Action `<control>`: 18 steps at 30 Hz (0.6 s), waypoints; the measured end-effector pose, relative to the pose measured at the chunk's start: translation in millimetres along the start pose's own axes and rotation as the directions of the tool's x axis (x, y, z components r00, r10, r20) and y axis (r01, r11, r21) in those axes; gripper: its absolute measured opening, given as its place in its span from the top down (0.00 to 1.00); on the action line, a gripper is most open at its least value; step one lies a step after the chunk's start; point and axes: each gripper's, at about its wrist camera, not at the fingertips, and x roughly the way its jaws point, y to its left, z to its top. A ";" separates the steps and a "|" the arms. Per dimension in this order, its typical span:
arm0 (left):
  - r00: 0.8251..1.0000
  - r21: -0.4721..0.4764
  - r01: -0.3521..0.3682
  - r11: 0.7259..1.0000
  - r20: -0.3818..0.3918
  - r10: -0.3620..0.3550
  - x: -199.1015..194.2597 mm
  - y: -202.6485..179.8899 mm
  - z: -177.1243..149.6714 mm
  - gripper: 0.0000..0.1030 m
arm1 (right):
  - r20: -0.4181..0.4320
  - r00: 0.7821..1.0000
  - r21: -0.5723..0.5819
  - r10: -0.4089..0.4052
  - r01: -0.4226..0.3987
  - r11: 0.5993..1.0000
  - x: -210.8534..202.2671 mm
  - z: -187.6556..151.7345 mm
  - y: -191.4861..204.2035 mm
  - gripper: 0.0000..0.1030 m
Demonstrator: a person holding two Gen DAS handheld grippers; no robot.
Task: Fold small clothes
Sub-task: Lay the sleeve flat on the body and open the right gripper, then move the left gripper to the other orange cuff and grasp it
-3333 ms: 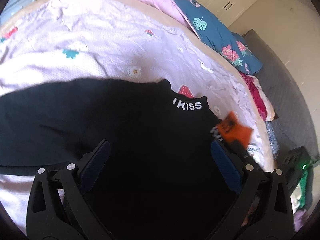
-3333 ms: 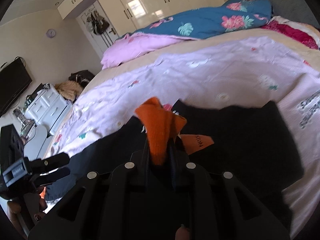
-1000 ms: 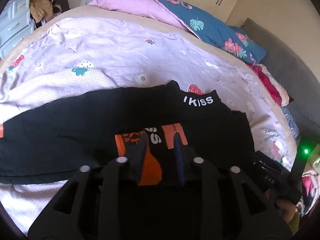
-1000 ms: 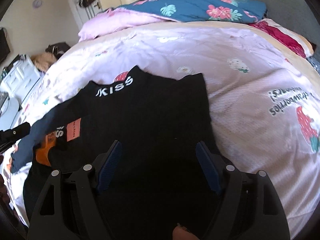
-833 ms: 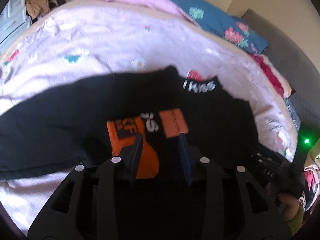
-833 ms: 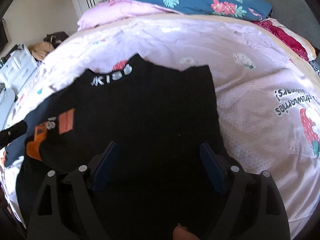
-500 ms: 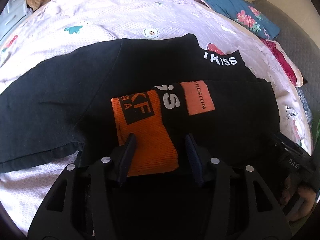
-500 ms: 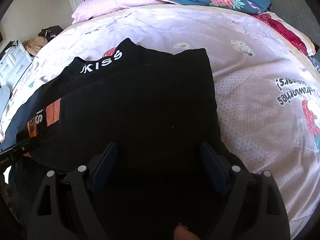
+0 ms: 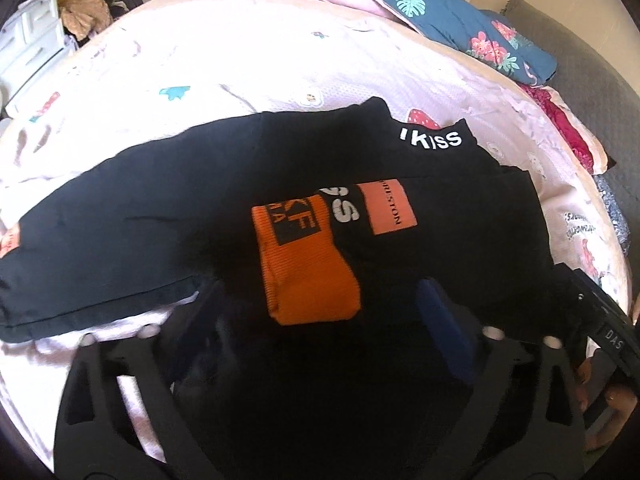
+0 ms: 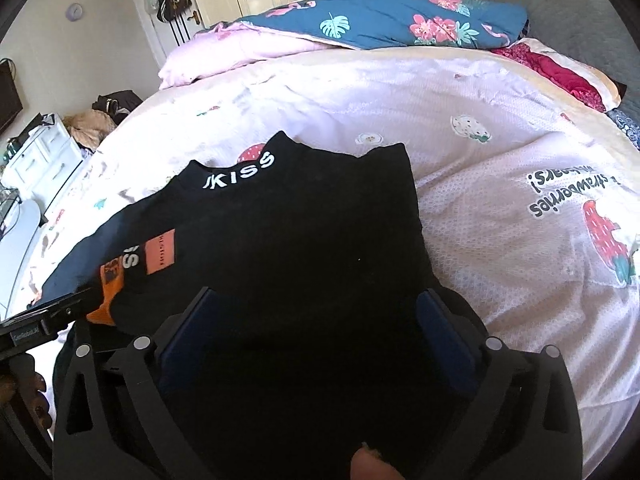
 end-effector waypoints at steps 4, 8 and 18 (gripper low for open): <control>1.000 0.005 -0.025 1.000 0.004 0.025 -7.0 1.6 -2.4 0.09 | 0.021 1.000 -0.006 -0.005 0.005 1.000 -10.9 -1.6 4.9 0.04; 0.999 0.008 -0.028 1.000 0.017 0.028 -13.6 2.0 -4.5 0.09 | 0.041 0.999 -0.014 -0.014 0.014 1.000 -21.5 -2.7 9.8 0.04; 0.998 0.008 -0.014 1.000 0.058 0.013 -33.7 3.1 -9.5 0.09 | 0.067 0.998 -0.032 0.011 -0.009 0.999 -41.5 -2.8 24.4 0.04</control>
